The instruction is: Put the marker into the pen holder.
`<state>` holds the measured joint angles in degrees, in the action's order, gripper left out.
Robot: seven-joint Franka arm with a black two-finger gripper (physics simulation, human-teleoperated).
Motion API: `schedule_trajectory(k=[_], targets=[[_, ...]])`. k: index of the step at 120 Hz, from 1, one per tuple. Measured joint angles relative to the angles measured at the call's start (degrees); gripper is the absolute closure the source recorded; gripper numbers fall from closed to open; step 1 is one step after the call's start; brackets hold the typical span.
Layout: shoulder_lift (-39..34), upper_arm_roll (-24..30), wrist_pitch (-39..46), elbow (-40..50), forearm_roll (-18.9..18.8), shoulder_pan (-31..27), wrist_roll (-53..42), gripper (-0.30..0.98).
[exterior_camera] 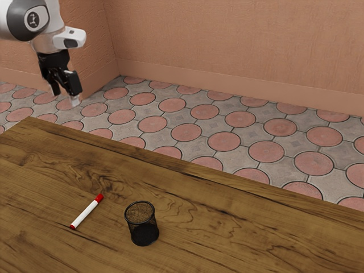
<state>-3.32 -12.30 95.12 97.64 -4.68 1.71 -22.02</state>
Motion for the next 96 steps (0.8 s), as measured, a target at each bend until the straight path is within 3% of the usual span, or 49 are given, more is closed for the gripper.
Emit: schedule_trajectory(k=[20,30,41,68,96], targets=[[-0.1,0.0,1.0,0.5,0.3,0.2,0.2,0.00],[-1.1,-0.2,2.2,5.6,0.2,0.5,0.3,0.00],[-2.5,-1.0,8.2,15.3,0.1,-0.8,0.3,0.00],[-0.9,-2.5,25.1,29.0,0.7,-4.0,0.6,0.00],[3.6,-2.9,38.7,35.9,7.1,-3.1,2.0,0.04]])
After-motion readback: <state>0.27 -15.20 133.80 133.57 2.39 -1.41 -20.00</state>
